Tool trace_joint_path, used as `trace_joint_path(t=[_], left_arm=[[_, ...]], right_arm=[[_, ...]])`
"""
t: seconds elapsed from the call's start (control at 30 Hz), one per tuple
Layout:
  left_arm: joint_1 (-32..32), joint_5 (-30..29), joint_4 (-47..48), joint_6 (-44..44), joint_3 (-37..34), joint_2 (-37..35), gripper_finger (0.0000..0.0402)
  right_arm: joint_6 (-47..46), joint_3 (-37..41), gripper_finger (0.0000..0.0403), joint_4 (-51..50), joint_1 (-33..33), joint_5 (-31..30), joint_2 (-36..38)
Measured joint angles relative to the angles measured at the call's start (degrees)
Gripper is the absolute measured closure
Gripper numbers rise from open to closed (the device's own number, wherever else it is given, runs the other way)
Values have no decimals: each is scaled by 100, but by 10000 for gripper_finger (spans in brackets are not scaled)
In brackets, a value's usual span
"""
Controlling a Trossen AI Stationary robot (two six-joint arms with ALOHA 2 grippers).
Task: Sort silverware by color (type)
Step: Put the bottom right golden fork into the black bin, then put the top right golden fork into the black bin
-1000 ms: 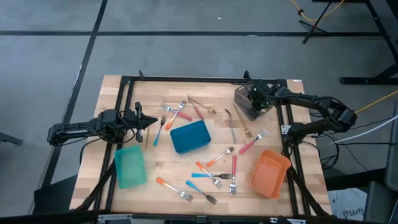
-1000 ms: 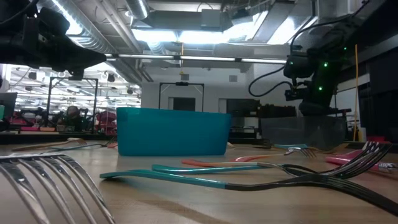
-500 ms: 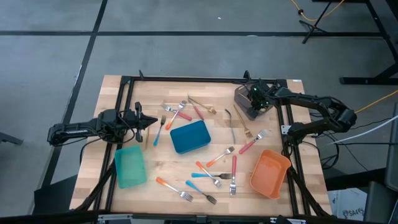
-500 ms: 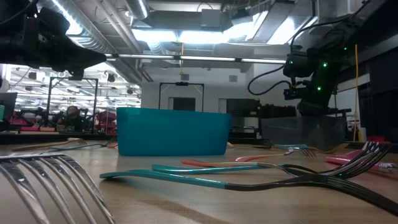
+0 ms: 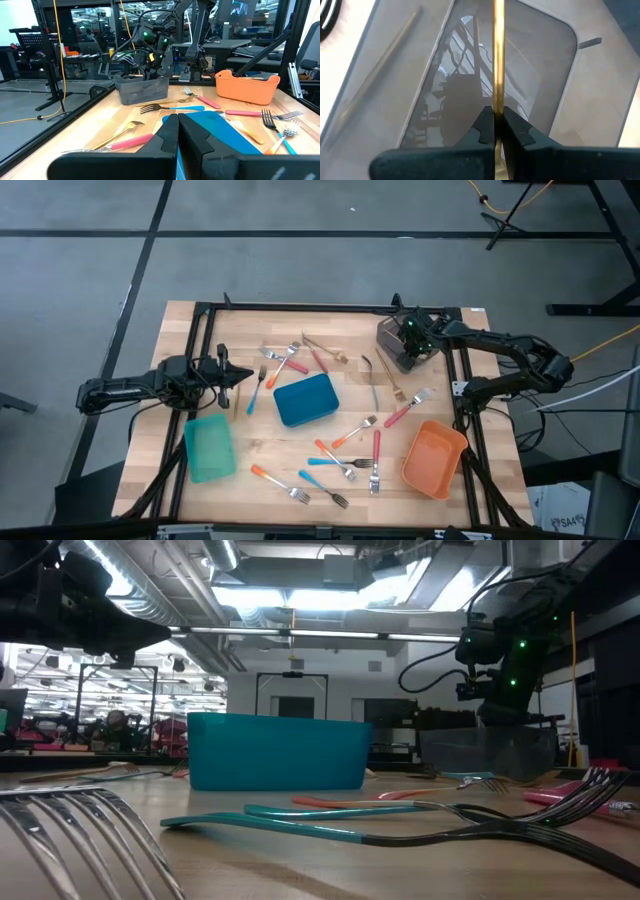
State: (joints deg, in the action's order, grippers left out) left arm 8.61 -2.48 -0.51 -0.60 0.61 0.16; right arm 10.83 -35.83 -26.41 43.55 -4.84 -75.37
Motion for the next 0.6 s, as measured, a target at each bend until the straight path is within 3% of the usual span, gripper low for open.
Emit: trace_joint_path(t=[0.37,0.6], left_arm=[[2,-2,0,0,0,0,399],[2,-2,0,0,0,0,399]], right_arm=[[0,0,300,-1,0,-7,-2],[0,0,276,-2,0,-7,-2]])
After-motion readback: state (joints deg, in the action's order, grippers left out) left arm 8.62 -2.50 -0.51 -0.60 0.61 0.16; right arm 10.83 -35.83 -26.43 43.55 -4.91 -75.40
